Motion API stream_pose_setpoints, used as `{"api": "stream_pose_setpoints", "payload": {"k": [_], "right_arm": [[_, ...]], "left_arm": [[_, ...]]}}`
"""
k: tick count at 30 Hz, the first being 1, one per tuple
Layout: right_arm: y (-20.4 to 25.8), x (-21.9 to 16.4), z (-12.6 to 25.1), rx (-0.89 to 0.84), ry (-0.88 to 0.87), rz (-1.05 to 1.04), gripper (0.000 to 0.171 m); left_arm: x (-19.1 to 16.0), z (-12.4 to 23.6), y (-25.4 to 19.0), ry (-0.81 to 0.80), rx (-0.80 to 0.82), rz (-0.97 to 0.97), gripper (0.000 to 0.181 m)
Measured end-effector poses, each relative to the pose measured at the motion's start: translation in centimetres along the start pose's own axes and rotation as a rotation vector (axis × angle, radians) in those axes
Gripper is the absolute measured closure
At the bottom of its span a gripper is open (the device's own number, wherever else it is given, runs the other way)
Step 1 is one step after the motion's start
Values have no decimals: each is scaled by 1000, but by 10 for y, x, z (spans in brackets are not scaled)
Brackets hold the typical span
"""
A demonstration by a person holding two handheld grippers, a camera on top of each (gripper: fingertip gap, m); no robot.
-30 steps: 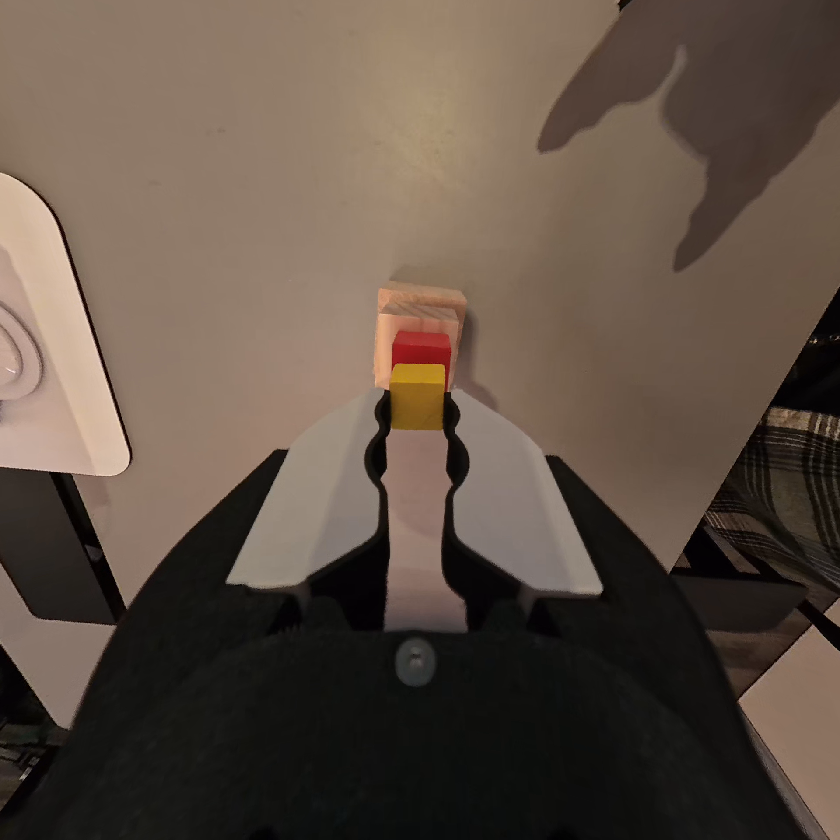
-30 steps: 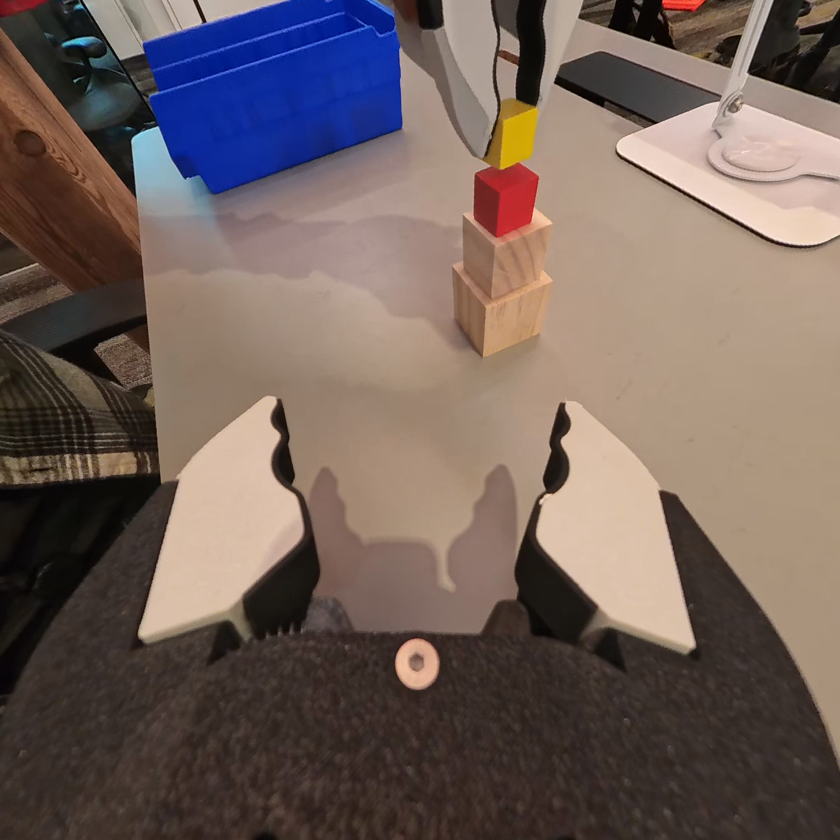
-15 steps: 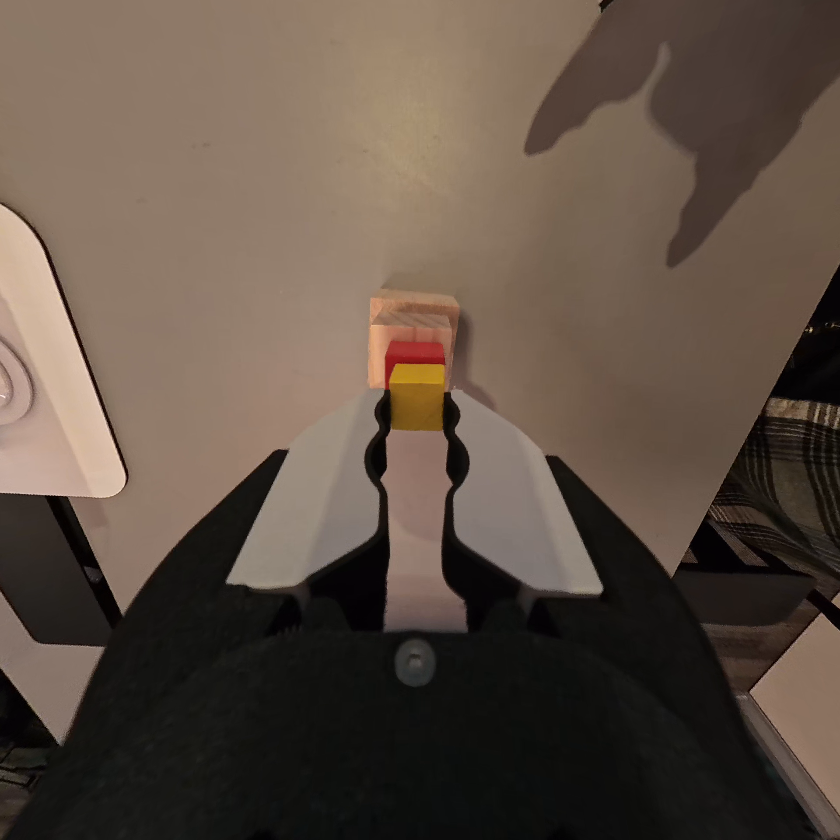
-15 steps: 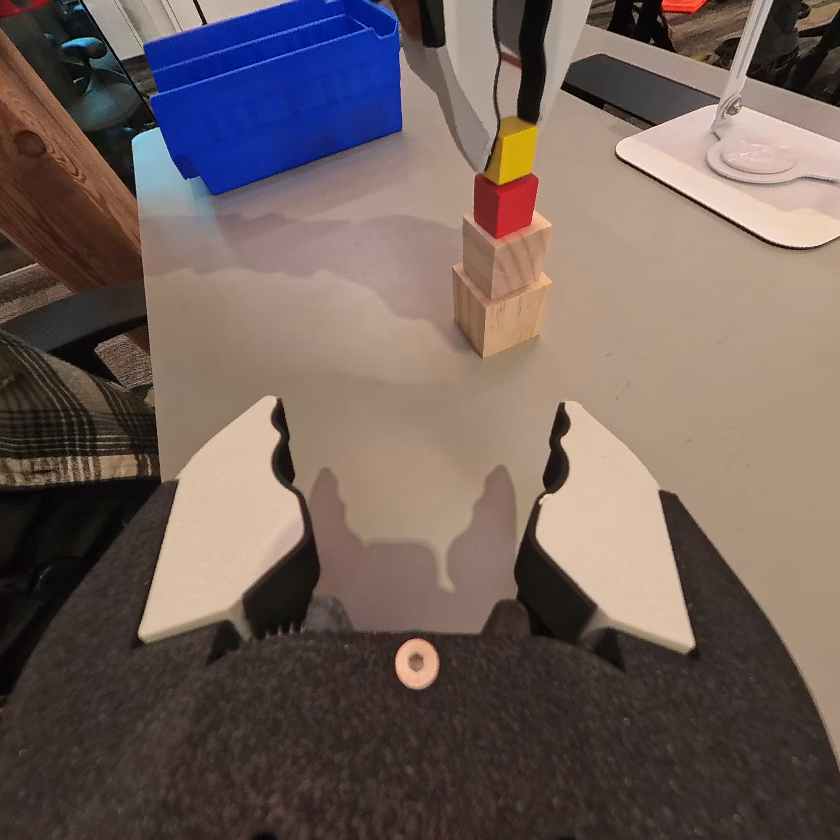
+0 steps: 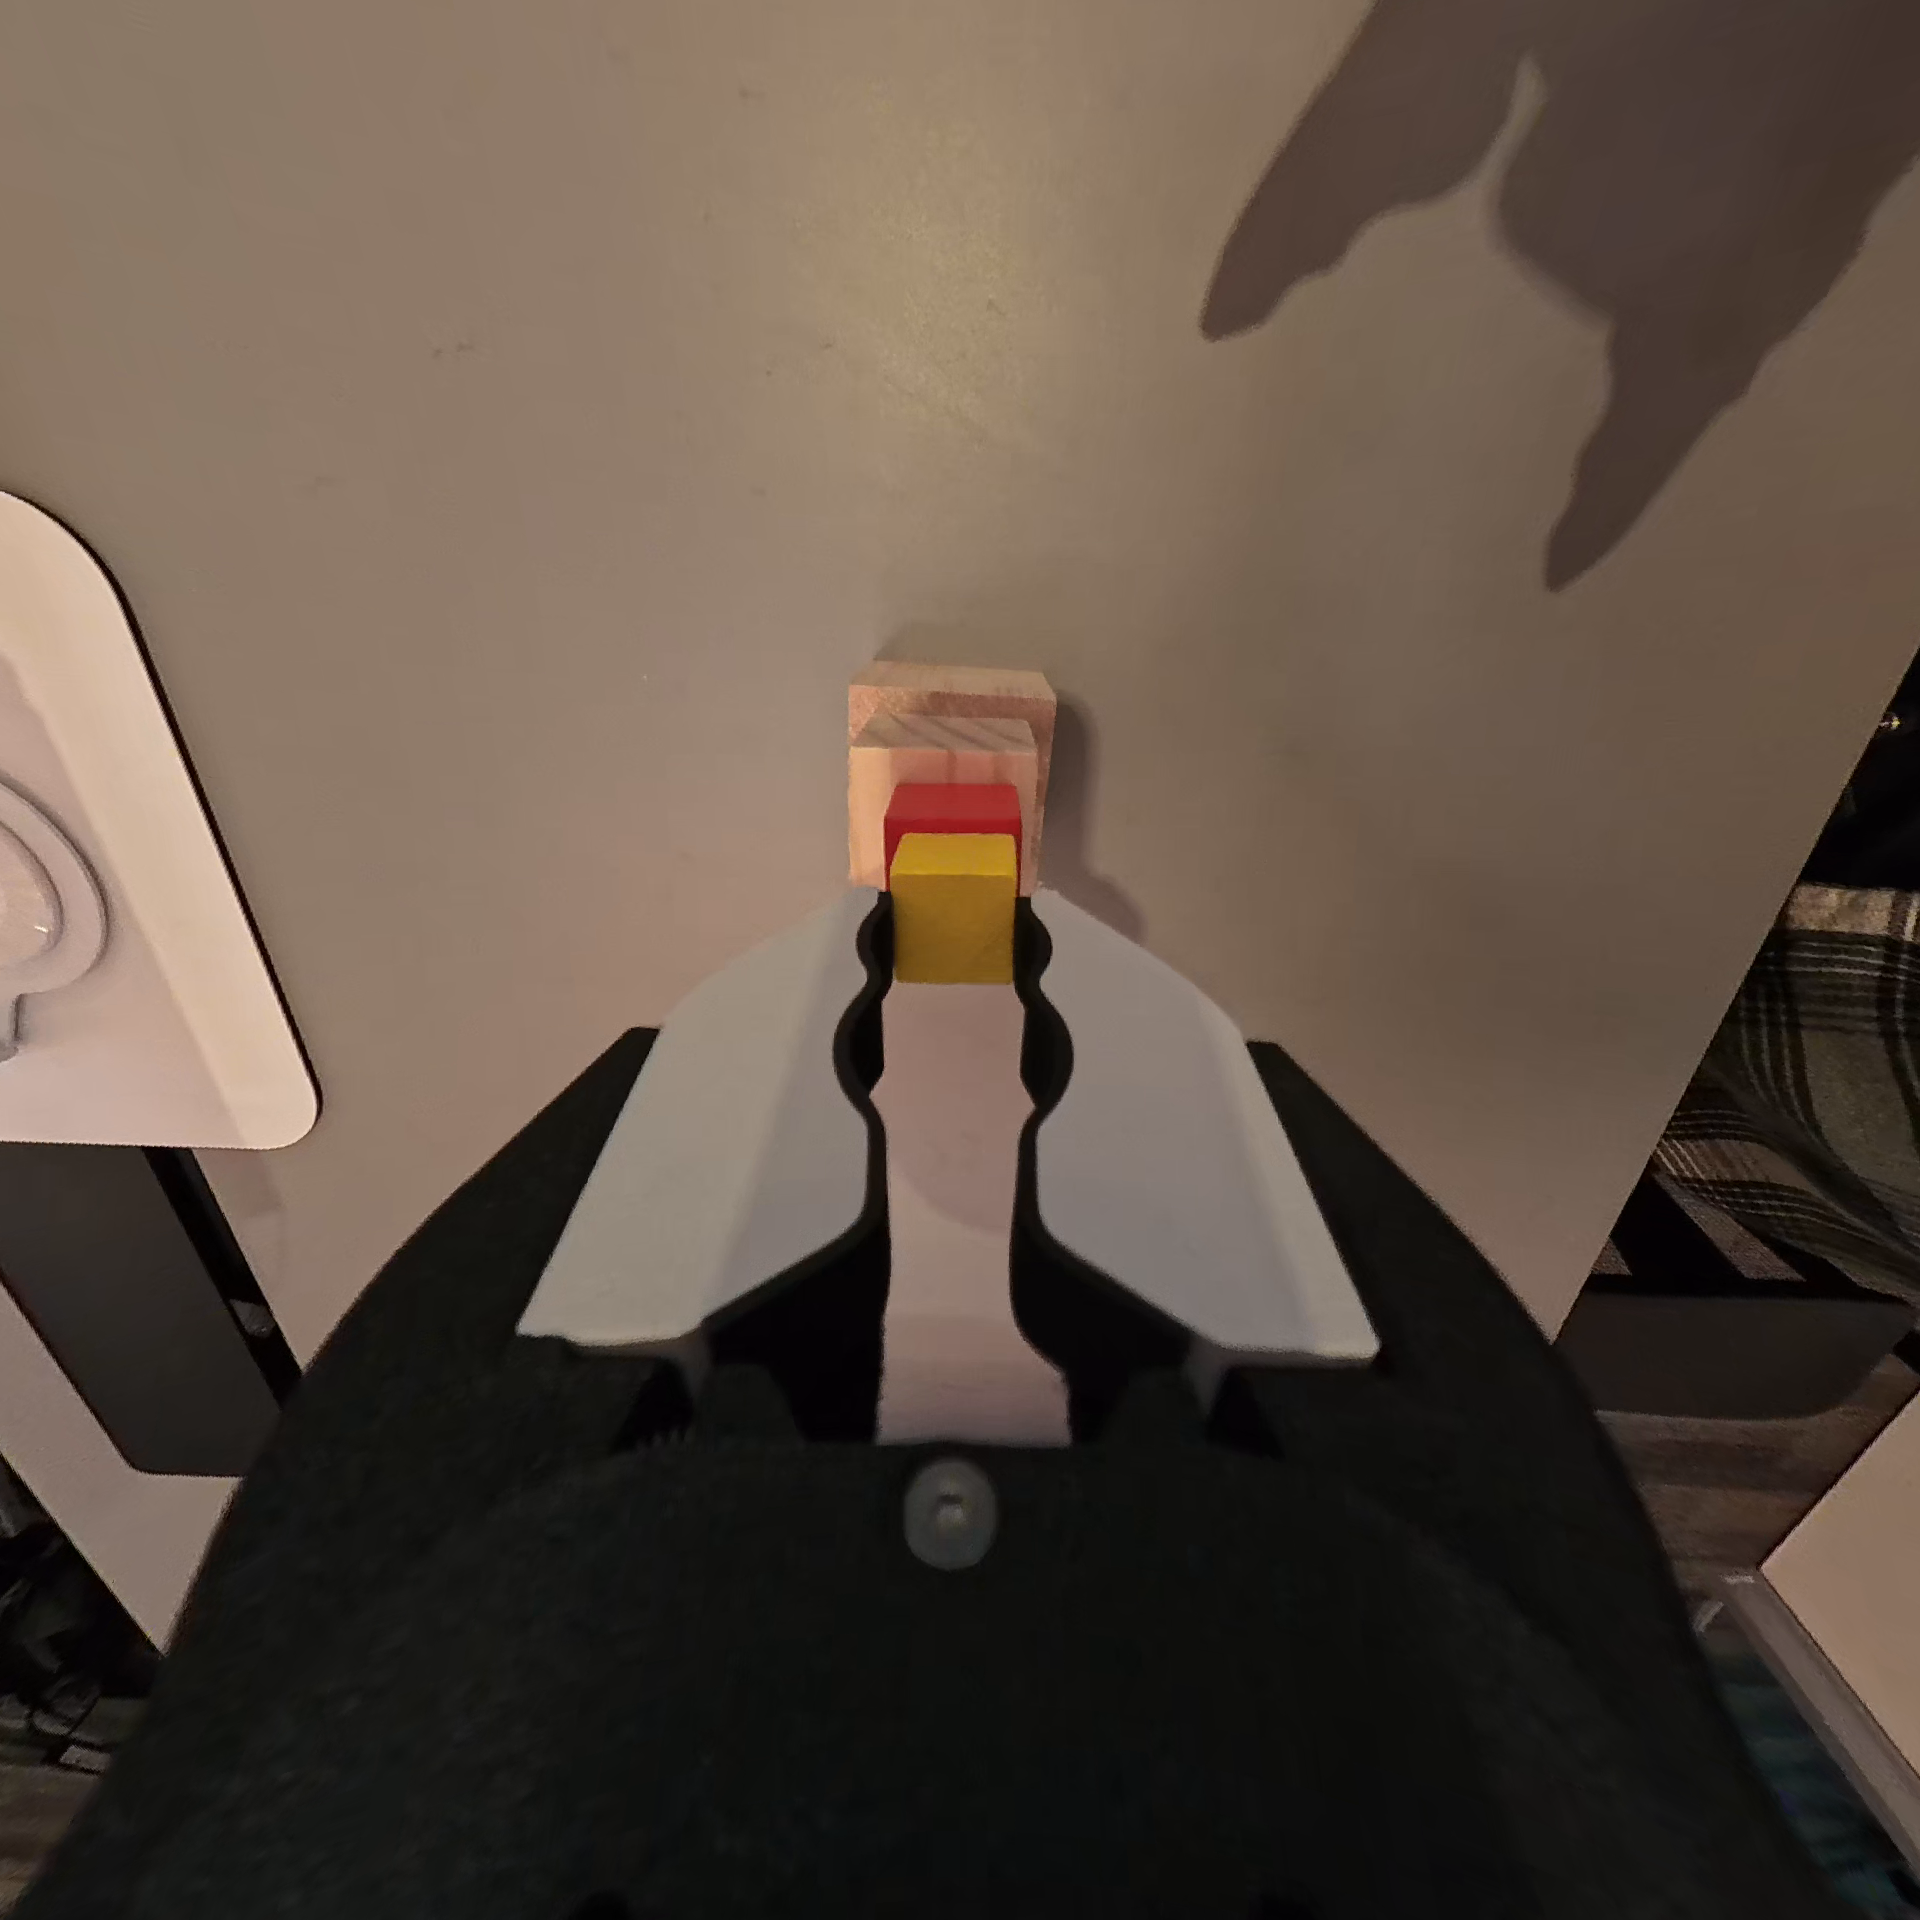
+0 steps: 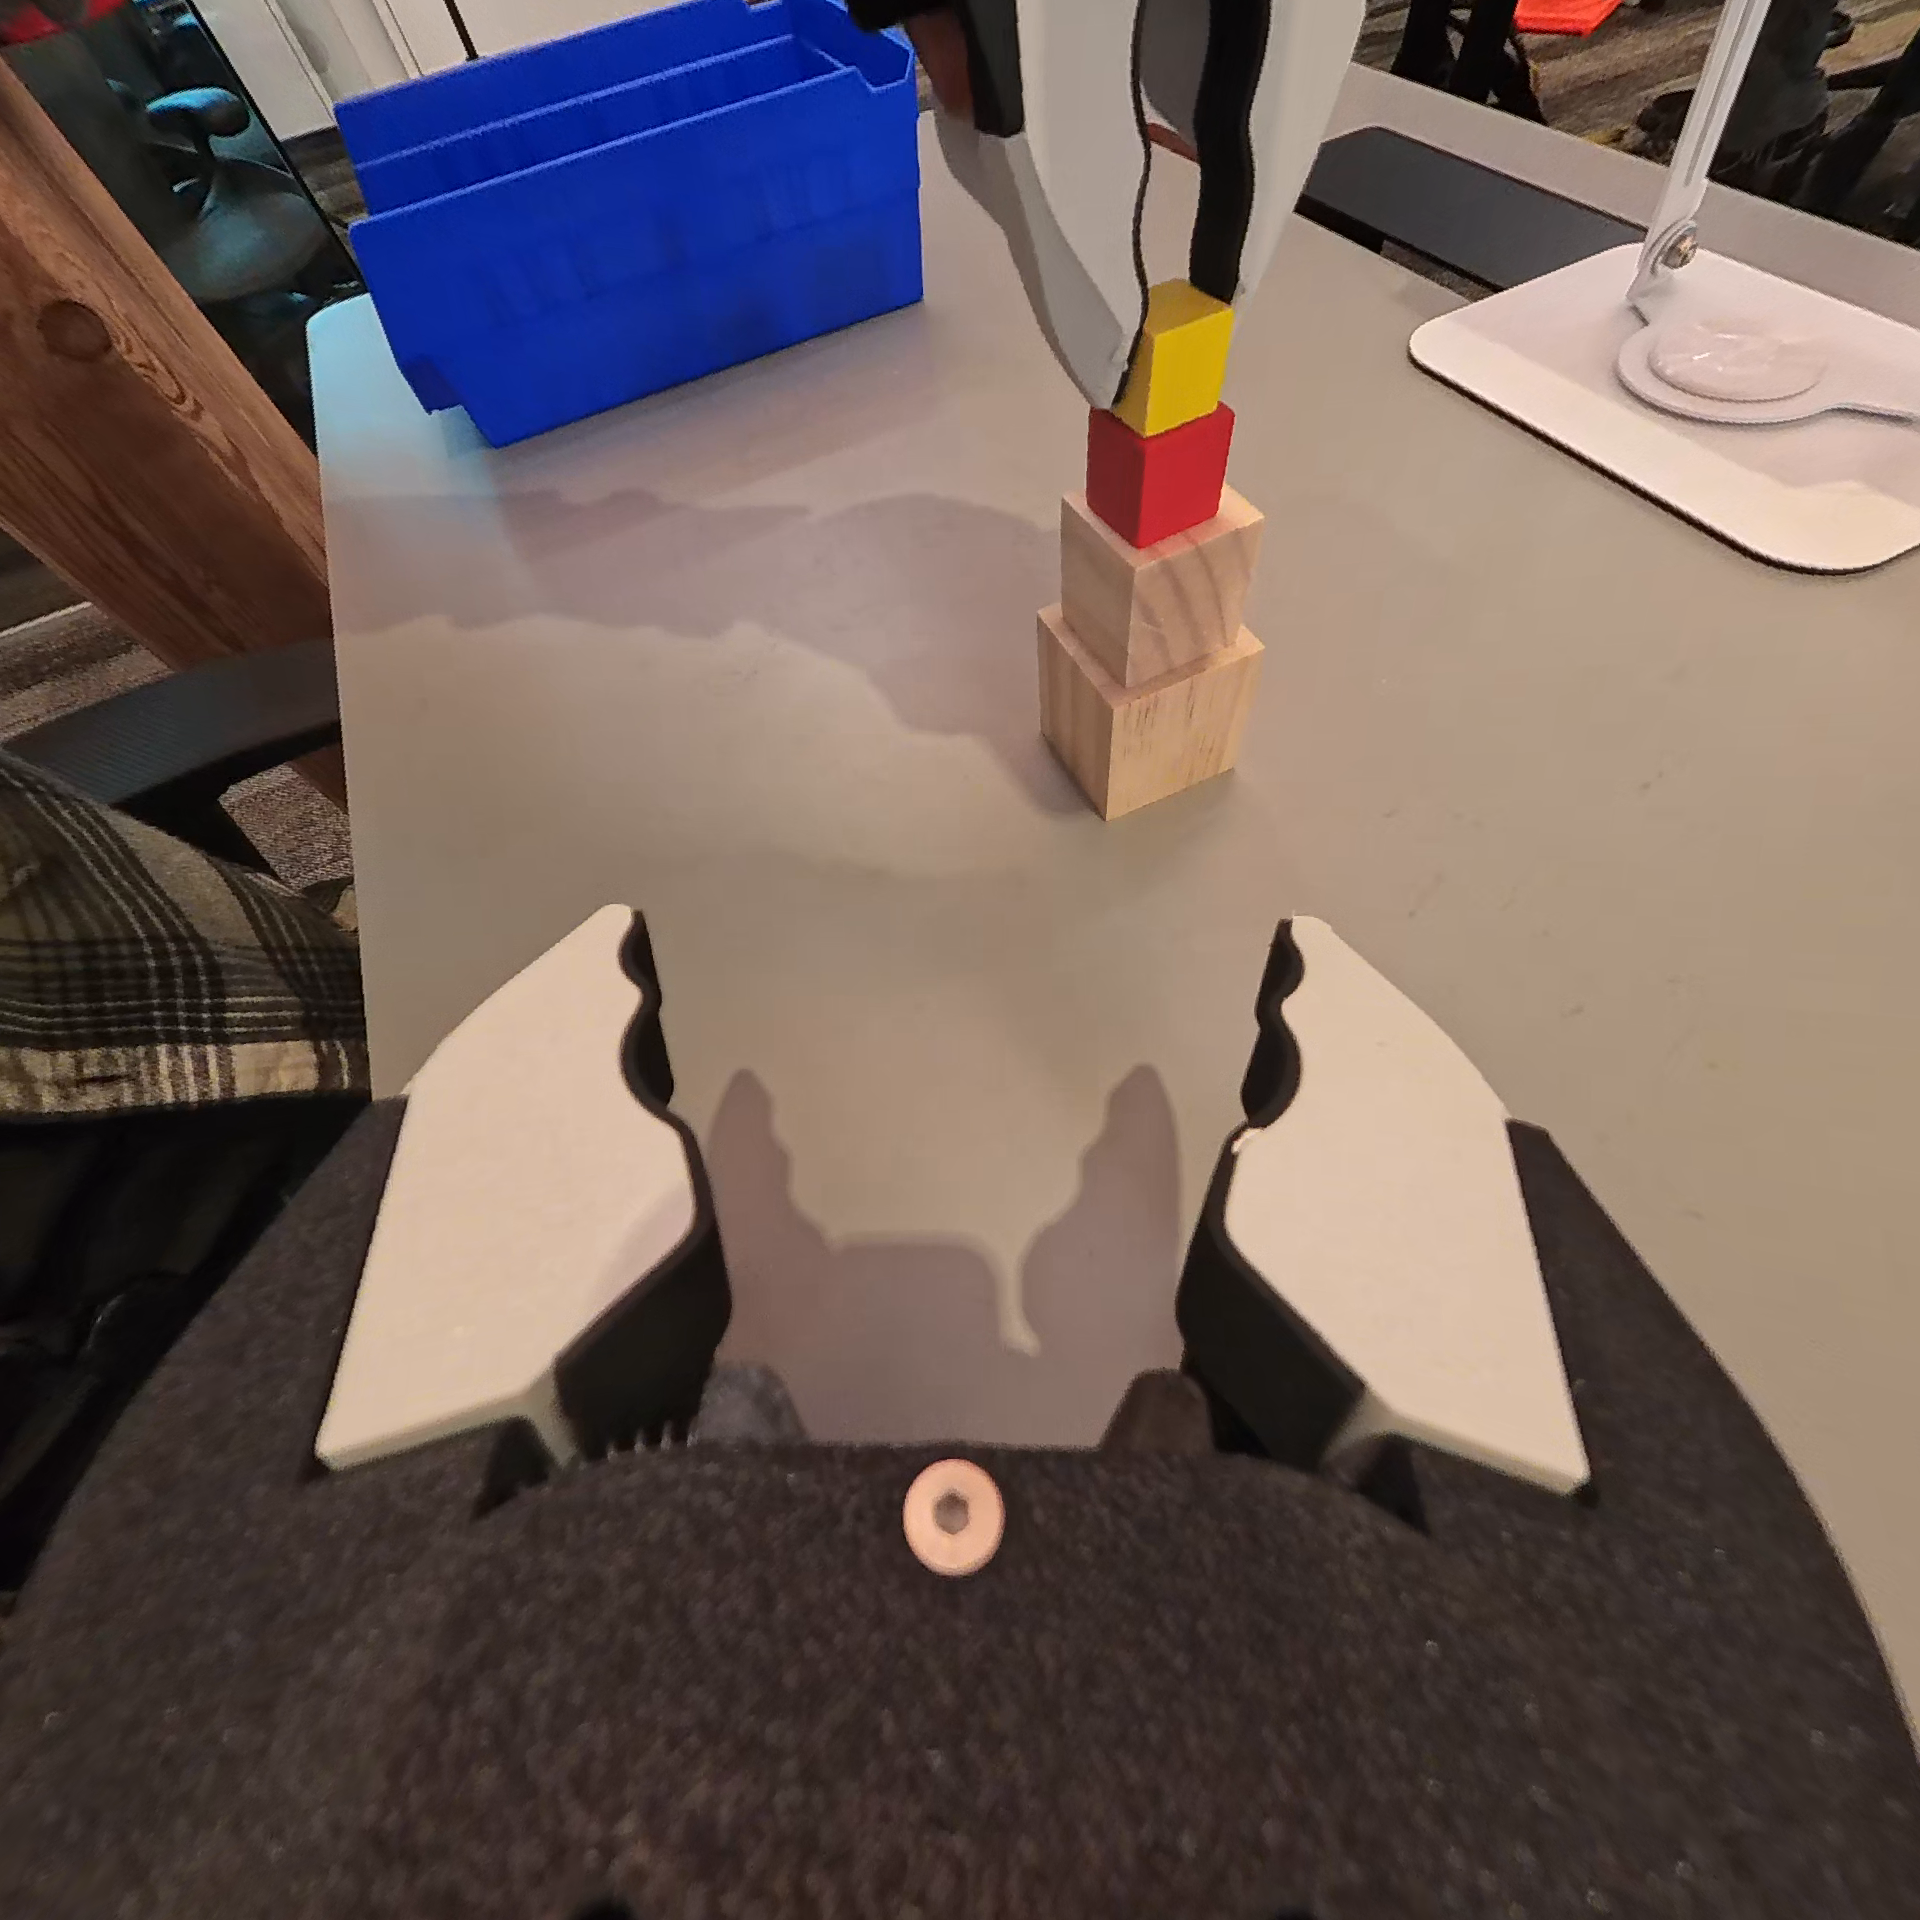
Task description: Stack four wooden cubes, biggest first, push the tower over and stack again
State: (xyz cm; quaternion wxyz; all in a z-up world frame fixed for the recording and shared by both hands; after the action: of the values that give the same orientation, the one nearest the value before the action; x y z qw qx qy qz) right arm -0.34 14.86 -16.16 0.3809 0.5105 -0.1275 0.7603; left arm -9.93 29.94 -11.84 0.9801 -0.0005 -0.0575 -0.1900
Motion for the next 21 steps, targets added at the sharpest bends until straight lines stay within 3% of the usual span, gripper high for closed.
{"api": "stream_pose_setpoints", "payload": {"k": [15,21], "right_arm": [[1,0,0,5,0,2,61],[-1,-2,0,-1,3,-4,60]], "left_arm": [[-2,0,1,-16,-11,2,151],[-5,22,-6,-92,2,11,121]]}}
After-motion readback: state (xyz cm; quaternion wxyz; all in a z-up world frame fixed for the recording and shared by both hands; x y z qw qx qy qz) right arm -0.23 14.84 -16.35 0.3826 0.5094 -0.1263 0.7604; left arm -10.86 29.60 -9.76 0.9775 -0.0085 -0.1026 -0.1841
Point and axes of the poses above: each gripper's, where its closed fingertips meet, z back along the fingers, x out of its top, y = z × x across the jaws, the point moved 5 cm from there along z, back along the fingers, and after that the axes turned 5 degrees about -z, right-handed, at the moved point
